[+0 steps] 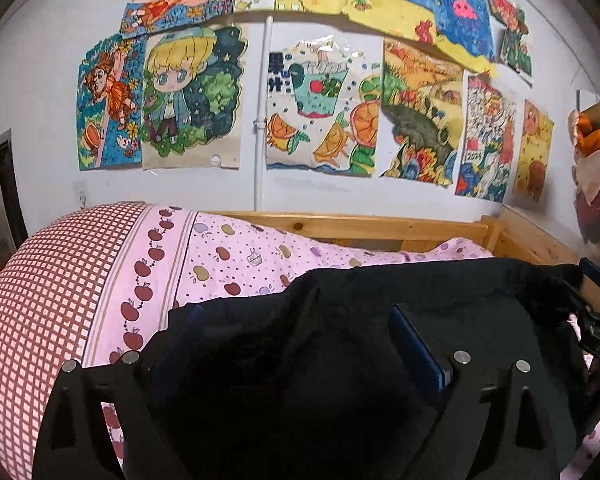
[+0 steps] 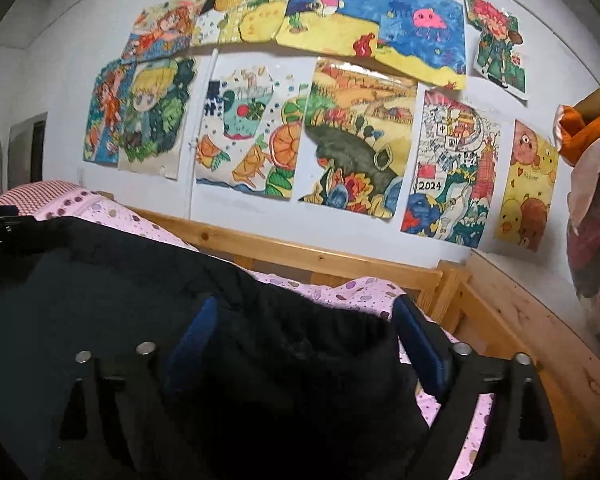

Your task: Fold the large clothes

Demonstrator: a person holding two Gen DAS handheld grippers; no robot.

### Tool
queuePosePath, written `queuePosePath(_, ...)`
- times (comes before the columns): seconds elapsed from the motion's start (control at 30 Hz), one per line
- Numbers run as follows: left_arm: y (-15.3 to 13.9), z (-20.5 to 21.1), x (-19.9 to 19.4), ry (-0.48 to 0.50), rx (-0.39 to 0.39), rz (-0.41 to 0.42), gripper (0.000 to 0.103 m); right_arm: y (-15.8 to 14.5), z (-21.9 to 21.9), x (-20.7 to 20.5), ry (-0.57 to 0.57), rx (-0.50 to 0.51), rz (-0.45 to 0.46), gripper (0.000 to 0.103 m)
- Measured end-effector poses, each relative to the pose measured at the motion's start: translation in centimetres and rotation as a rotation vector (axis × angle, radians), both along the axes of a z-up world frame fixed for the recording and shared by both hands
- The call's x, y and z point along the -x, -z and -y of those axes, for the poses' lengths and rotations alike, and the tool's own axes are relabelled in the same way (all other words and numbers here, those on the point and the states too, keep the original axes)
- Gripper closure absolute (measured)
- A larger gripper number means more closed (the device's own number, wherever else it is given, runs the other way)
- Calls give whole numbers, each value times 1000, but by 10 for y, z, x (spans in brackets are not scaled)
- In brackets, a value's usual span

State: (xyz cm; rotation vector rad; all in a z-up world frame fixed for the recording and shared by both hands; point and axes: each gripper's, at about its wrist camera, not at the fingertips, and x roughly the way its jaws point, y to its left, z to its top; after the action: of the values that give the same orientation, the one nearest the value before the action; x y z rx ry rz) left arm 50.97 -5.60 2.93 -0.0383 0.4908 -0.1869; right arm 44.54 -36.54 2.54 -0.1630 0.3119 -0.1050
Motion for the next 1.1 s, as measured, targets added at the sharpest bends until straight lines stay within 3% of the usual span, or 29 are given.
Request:
queuePosePath(0.2, -3, -5, 36, 83, 12, 64, 9, 5, -2, 30, -90, -28, -52, 12)
queuePosePath(0.33, 3, -6, 49, 147, 21, 57, 8, 18, -6, 30, -169, -102, -151, 12)
queuePosePath(0.5, 21, 12, 45, 217, -83, 6, 8, 39, -17, 14, -221, -127, -243, 12)
queuePosePath(0.63, 35, 23, 31, 216, -135, -33, 8, 54, -22, -6, -207, -109, -297, 12)
queuePosePath(0.83, 37, 21, 11, 193, -95, -56, 3, 60, -12, -26, -98, -155, -313, 11)
queuePosePath(1.1, 32, 16, -22, 152, -35, -116, 0, 62, 0, -53, -37, -200, -333, 10)
